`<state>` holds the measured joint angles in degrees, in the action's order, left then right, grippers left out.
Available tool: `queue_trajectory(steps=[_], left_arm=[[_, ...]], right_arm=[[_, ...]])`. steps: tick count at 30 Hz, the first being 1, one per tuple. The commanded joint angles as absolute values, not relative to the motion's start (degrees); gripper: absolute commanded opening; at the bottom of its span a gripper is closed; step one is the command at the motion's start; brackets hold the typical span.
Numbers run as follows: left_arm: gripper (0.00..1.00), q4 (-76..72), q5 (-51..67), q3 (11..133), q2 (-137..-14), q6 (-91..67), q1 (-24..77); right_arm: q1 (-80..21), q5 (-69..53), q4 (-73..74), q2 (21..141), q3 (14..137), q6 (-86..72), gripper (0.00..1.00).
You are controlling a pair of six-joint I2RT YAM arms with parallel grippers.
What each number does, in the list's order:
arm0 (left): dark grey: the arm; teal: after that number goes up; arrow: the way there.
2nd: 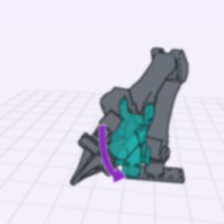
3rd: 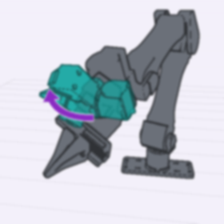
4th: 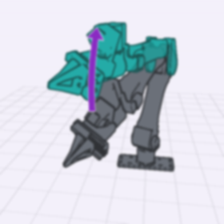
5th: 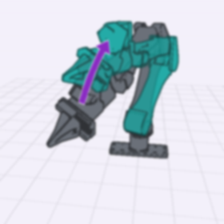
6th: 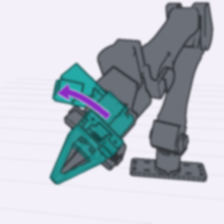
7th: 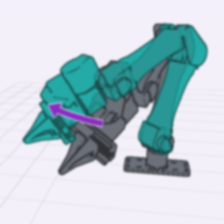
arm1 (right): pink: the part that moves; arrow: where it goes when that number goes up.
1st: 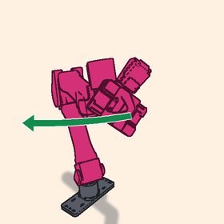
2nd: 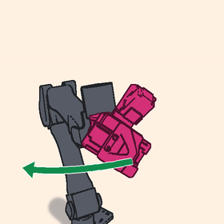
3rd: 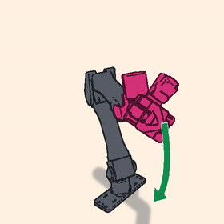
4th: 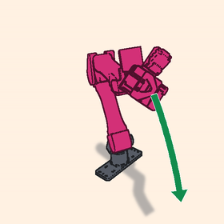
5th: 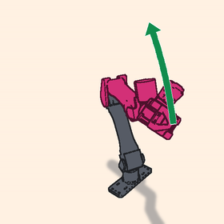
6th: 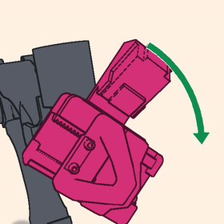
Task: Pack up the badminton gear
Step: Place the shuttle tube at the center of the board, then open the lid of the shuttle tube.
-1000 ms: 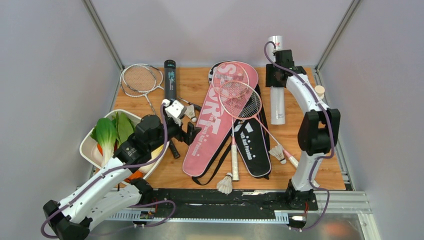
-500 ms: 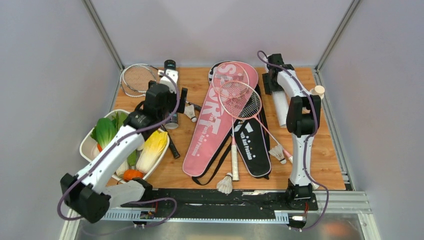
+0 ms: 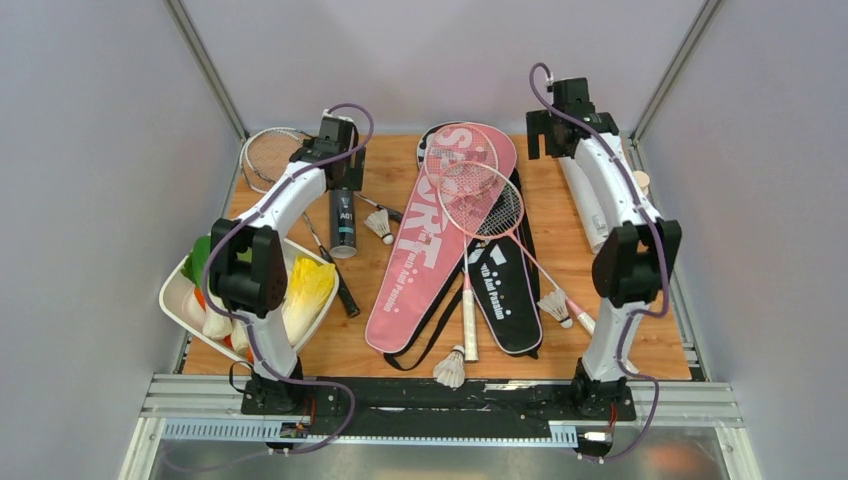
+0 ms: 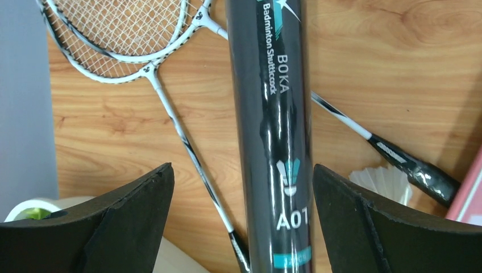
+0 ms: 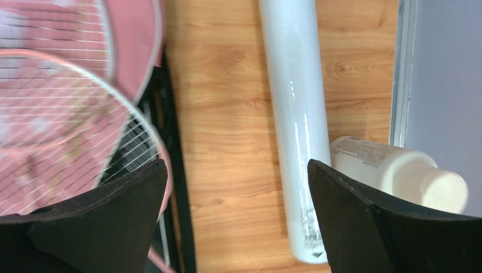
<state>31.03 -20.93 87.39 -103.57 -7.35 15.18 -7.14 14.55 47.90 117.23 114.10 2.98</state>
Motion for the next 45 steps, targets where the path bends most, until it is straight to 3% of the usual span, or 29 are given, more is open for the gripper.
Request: queue_trajectory(steps=[1, 9, 16, 23, 26, 32, 40, 45], left_arm=[[0.97, 33.7, -19.3, 94.3, -107.5, -8.9, 13.6], [0.93, 33.9, -12.3, 99.8, -117.3, -8.0, 11.1], [0.9, 34.0, -12.5, 101.4, -122.2, -9.1, 10.6], [0.78, 34.5, -11.9, 102.7, -125.6, -10.2, 10.3], [0.67, 34.2, -11.6, 102.1, -124.7, -10.3, 10.2], [0.43, 32.7, -7.5, 101.8, -117.3, -9.7, 10.2], [0.35, 29.1, 2.4, 98.7, -103.7, -6.9, 10.3], [0.29, 17.8, 16.6, 85.5, -91.3, -3.7, 10.3]], right_arm=[[-9.2, 9.0, 42.3, 103.2, 108.0, 0.4, 0.99], [-10.0, 0.9, 28.2, 88.8, 91.0, -4.5, 0.97], [-10.1, -3.2, 27.7, 87.0, 90.1, -6.3, 0.96], [-10.4, -4.2, 27.2, 86.4, 90.6, -6.4, 0.96], [-10.5, -3.5, 27.2, 85.4, 90.1, -6.1, 0.96], [-10.6, -5.8, 27.5, 82.7, 89.9, -7.4, 0.96], [-11.7, -9.3, 27.5, 79.1, 87.4, -9.9, 0.95], [-12.1, -12.3, 27.4, 77.6, 86.4, -12.0, 0.95]])
